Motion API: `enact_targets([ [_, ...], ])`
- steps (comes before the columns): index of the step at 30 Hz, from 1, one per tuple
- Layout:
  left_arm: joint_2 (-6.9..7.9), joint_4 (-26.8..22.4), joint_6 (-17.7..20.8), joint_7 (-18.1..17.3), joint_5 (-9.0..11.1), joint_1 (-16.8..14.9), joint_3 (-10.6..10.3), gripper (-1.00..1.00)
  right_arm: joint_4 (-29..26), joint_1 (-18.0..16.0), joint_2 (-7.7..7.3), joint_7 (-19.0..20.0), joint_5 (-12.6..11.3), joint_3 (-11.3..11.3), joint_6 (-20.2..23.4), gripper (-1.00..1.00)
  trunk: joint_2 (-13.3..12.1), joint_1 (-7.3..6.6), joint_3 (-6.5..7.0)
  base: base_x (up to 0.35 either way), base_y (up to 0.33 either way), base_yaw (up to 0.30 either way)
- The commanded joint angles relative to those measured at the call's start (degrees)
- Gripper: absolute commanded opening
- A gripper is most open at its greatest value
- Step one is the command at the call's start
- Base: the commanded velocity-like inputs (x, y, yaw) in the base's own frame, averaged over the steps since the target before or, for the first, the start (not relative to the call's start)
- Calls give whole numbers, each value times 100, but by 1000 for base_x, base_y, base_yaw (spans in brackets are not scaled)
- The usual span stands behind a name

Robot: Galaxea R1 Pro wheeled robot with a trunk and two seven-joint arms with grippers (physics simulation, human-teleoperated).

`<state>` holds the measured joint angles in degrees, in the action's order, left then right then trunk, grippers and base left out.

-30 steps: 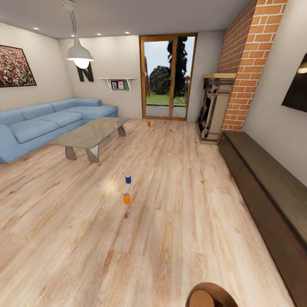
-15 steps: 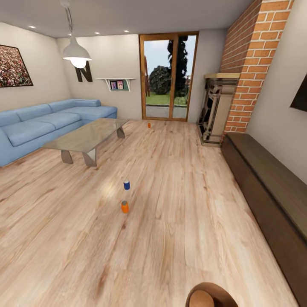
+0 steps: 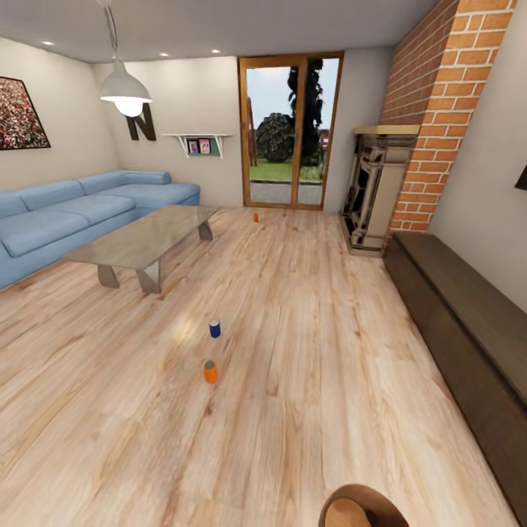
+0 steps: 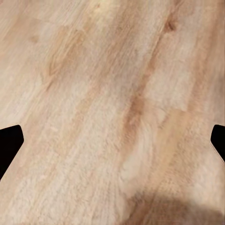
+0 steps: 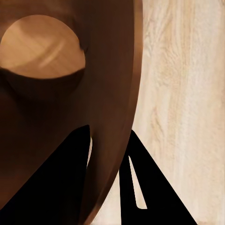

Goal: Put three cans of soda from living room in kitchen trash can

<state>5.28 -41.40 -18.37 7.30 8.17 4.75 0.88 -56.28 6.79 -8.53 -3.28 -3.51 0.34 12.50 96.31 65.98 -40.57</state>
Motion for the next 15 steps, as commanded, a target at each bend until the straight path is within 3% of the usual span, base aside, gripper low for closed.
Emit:
enact_targets([
  [1,2,-3,0,0,0,0,0,100,-5,-2,0,26,-9,2,-2,-100,0,0,1,322,0,0],
  [15,0,-5,0,0,0,0,0,100,-5,-2,-3,28,-7,1,-7,-100,0,0,1,322,0,0],
])
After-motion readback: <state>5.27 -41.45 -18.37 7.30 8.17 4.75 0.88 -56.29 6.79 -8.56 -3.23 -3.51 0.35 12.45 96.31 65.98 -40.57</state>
